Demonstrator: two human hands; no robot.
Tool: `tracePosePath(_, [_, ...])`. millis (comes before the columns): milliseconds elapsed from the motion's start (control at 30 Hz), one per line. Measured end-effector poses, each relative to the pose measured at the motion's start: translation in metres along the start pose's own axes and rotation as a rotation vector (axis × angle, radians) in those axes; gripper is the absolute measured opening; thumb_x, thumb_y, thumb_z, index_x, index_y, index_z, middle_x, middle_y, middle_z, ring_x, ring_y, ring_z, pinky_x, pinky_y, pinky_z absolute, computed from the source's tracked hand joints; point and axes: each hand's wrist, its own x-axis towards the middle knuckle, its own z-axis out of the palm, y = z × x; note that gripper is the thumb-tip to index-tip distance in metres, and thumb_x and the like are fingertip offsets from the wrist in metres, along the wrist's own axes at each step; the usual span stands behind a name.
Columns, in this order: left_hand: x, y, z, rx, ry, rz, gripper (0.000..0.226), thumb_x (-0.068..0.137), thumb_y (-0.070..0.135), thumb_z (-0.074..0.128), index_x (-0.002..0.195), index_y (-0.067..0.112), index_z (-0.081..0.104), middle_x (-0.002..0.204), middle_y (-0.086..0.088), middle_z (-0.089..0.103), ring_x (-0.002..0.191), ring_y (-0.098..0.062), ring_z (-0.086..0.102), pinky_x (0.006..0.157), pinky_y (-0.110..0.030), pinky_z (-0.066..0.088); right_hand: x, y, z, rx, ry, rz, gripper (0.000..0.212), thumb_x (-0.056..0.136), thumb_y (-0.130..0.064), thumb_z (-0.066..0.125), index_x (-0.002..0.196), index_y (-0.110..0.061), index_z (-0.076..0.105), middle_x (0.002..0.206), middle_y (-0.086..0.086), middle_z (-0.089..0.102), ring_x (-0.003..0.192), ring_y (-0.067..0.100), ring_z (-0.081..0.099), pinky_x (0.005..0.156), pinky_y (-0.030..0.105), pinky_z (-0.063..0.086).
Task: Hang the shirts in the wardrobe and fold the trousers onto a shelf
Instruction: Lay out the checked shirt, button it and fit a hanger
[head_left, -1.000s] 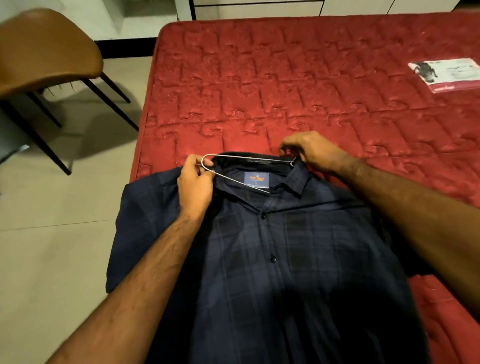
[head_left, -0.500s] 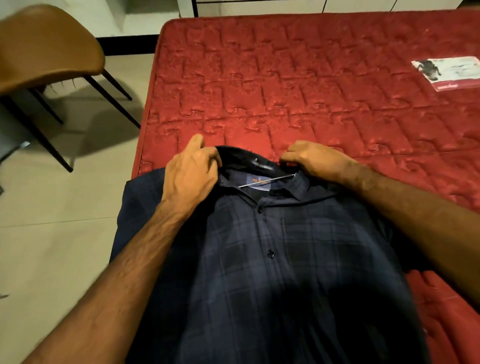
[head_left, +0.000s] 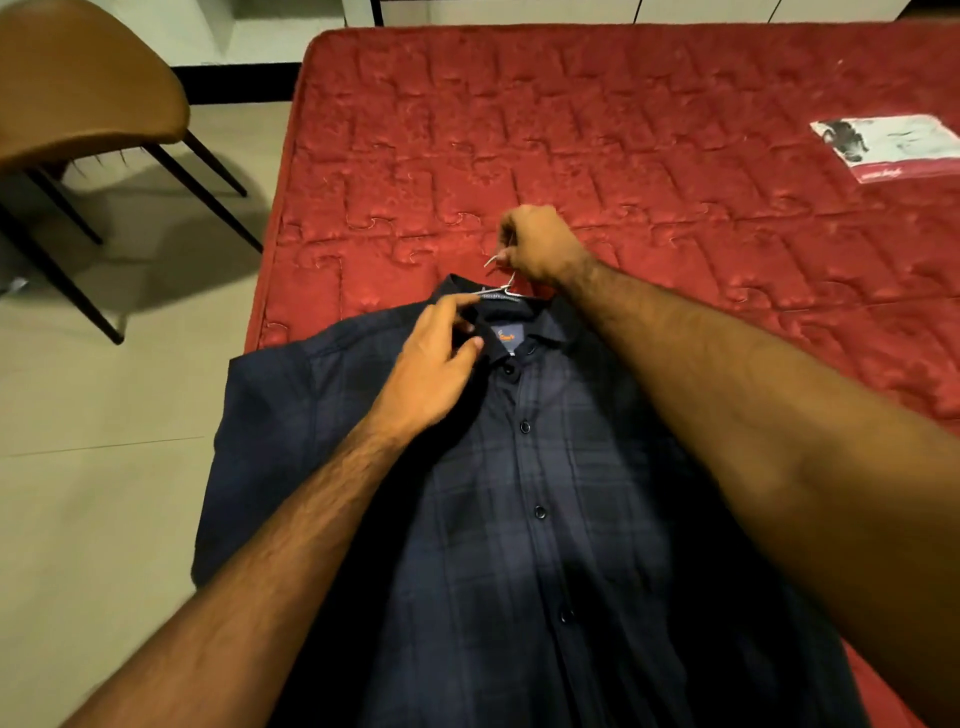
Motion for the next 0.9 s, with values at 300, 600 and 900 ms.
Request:
tracePosePath(300, [-0.003,-0.012,0.013,0.191,-0.063,0.161,0.049,0.085,0.020,0.071,0.131,0.027,0.059,0.103,0.002,0.040,0.094,-0.014,0.050,0.095,-0.033,0.047,-0.143,-0.002,0.009,0.384,0.452,-0.005,0.020,0.081,0.003,0.054,0.088,-0.011,0.066,0.084,0.000,0.059,0.068,0.005,0.050,0.068,0.009,0.036])
tracePosePath(600, [0.006,-0.021,0.033,0.382,-0.006,0.090,0.024,0.089,0.029,0.070,0.110,0.021,0.063,0.097,0.005,0.042,0.094,-0.028,0.052,0.085,-0.032,0.035,-0.153,-0.031,0.050,0.288,0.335,0.691,0.051,0.075,-0.070,0.064,0.087,-0.021,0.064,0.095,0.002,0.071,0.089,0.027,0.066,0.074,0.036,0.049])
tracePosePath(900, [0.014,-0.017,0.028,0.293,-0.060,0.023,0.014,0.085,0.019,0.074,0.096,0.020,0.067,0.087,0.005,0.044,0.088,-0.023,0.053,0.089,-0.039,0.043,-0.153,-0.031,0.041,0.355,0.302,0.744,0.031,0.082,-0.040,0.065,0.096,-0.013,0.068,0.103,0.011,0.070,0.100,0.033,0.065,0.077,0.035,0.047])
